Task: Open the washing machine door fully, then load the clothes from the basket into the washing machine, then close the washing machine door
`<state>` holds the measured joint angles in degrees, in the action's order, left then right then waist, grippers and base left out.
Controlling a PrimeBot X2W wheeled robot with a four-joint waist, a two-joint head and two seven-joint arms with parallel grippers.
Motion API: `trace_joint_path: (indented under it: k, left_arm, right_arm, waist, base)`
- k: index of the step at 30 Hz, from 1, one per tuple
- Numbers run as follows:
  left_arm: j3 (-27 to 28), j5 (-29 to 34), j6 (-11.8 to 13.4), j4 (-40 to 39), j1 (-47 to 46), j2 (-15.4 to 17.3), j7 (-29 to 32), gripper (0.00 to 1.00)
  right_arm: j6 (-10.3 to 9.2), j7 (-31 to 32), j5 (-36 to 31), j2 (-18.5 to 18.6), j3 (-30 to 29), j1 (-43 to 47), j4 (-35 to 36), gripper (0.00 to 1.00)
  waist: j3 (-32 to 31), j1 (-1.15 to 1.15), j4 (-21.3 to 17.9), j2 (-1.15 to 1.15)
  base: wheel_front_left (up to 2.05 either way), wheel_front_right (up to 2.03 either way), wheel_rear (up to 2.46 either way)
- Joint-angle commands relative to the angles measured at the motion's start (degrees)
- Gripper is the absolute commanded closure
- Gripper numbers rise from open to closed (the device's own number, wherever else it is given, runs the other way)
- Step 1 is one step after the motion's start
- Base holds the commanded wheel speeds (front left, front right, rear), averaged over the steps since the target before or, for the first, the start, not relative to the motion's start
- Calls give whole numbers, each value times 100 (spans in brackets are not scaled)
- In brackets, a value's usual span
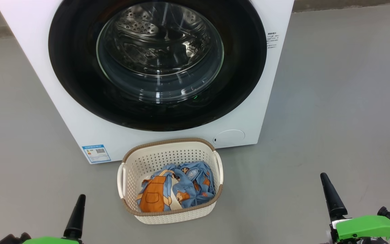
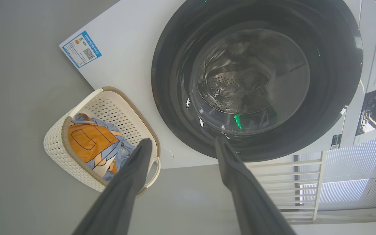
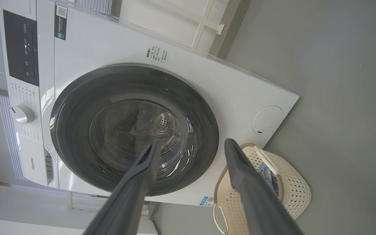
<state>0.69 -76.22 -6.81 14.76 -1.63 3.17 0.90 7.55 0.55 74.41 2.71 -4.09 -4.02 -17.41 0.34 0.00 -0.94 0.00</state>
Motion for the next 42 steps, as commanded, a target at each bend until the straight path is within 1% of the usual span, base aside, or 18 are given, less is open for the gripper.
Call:
trace_joint_path:
  k: [1, 16, 27, 42]
  left_arm:
    - [32, 213, -20, -206, -283, 171, -90, 0]
    - [-97, 1202, -28, -308, -295, 362, -343, 0]
    - [-105, 2170, -34, -416, -296, 481, -529, 0]
    - [-95, 3320, -42, -608, -205, 572, -765, 0]
  right_arm:
    - [-2, -66, -226, 87, 101, -273, 159, 0]
    - [-3, -317, -1572, 102, 252, -353, 145, 0]
    - [-3, -502, -2508, 90, 345, -415, 126, 0]
    - [-4, -737, -3493, 60, 472, -579, 111, 0]
  waist:
    - [-2, 0, -3, 0]
    - [8, 0, -51, 0]
    - [26, 0, -93, 0]
    - [28, 0, -136, 0]
  base:
    - [0, 0, 0]
    - [0, 0, 0]
    - [0, 0, 0]
    - [0, 0, 0]
